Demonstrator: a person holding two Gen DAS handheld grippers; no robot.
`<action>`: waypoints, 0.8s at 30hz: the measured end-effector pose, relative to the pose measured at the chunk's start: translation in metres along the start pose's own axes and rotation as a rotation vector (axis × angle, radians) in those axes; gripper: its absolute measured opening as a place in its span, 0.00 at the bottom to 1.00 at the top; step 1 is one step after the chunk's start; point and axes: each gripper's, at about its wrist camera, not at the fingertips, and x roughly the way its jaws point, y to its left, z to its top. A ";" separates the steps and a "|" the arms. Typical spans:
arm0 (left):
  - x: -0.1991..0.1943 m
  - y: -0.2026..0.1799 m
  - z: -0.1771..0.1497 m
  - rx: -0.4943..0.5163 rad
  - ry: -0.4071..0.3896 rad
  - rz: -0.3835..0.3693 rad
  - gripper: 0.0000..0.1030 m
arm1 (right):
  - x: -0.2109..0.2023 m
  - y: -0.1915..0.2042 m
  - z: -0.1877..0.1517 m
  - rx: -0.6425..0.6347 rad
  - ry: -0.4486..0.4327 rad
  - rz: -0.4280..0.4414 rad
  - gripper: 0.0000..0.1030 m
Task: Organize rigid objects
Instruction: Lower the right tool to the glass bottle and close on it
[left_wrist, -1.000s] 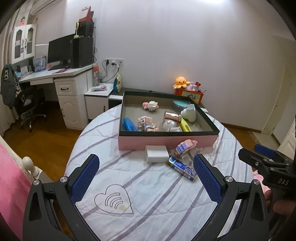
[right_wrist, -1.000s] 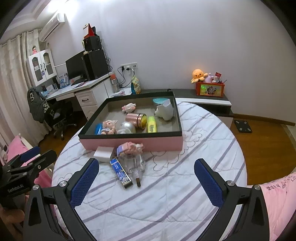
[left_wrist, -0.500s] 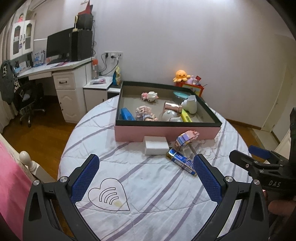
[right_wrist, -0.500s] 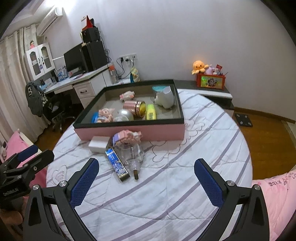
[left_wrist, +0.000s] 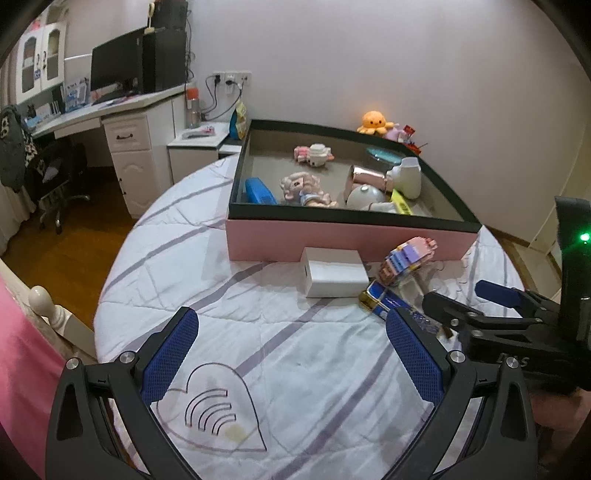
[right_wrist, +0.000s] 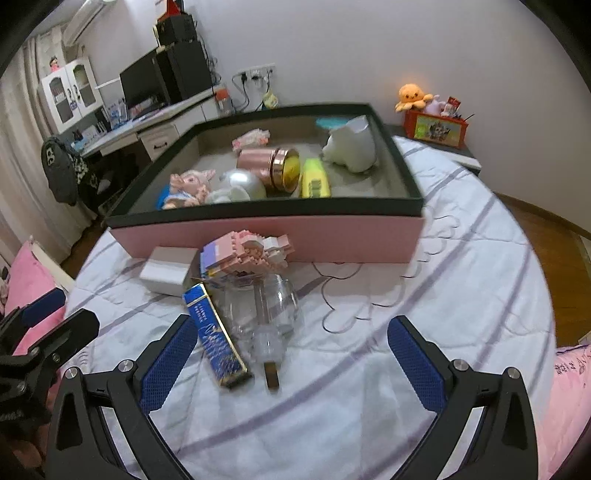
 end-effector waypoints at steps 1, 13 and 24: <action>0.005 0.000 0.001 0.000 0.007 0.000 1.00 | 0.006 0.001 0.001 -0.004 0.011 0.002 0.96; 0.036 -0.009 0.009 0.010 0.050 -0.015 1.00 | 0.026 0.008 0.001 -0.128 0.019 -0.082 0.68; 0.055 -0.020 0.019 0.031 0.058 -0.007 1.00 | 0.010 -0.012 -0.006 -0.080 0.009 -0.045 0.50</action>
